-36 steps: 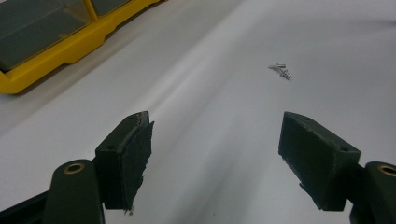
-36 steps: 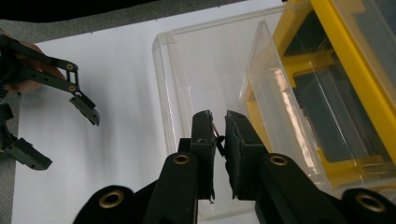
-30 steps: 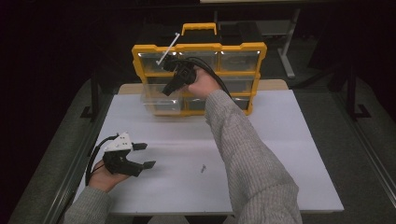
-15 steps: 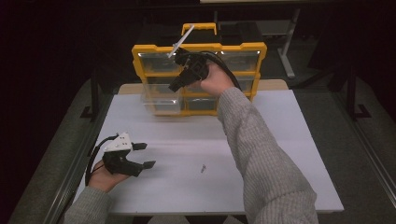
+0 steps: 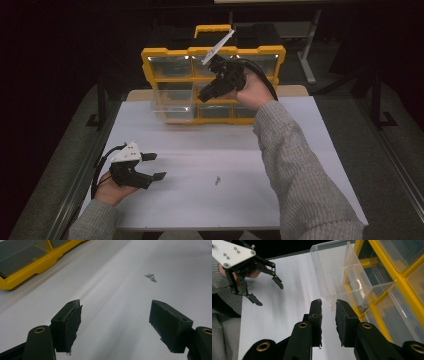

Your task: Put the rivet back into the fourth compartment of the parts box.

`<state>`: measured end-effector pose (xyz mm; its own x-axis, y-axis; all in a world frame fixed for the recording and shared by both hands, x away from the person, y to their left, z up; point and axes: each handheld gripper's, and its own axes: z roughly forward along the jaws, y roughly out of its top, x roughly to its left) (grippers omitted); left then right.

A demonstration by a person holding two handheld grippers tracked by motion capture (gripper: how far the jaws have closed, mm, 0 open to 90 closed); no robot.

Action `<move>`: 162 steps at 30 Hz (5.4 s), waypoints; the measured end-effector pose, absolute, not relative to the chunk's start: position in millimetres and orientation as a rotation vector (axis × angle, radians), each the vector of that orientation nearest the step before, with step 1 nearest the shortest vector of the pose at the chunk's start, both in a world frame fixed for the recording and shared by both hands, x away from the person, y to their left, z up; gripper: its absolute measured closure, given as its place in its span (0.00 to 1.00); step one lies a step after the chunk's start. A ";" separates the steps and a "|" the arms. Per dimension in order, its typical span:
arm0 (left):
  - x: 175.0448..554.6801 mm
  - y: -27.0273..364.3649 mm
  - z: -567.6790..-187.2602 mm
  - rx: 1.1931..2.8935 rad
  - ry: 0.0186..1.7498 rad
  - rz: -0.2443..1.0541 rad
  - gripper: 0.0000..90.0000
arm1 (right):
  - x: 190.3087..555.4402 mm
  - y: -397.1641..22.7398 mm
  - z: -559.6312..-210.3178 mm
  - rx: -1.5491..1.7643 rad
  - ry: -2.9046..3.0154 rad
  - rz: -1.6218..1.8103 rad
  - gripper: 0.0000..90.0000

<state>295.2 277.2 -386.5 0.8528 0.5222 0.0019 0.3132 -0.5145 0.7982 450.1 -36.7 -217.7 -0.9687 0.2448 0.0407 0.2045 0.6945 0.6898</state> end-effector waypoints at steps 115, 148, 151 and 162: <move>295.6 277.1 -386.7 2.164 0.616 0.319 0.27 | 358.9 -60.3 -434.1 0.465 3.029 0.945 0.83; 295.1 277.1 -386.4 2.149 0.625 0.315 0.27 | 363.8 -60.4 -433.9 0.465 3.046 0.982 0.90; 295.1 277.0 -386.4 2.149 0.623 0.315 0.27 | 365.1 -62.4 -432.1 0.474 3.043 1.001 0.90; 295.7 277.5 -385.8 2.157 0.618 0.319 0.27 | 375.3 -70.0 -415.4 0.492 3.037 1.052 0.90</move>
<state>295.7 277.5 -385.8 0.8454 0.5340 0.0105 0.3180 -0.5190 0.7934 375.3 -70.0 -415.4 -0.9484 0.2460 0.2002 0.3171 0.7457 0.5859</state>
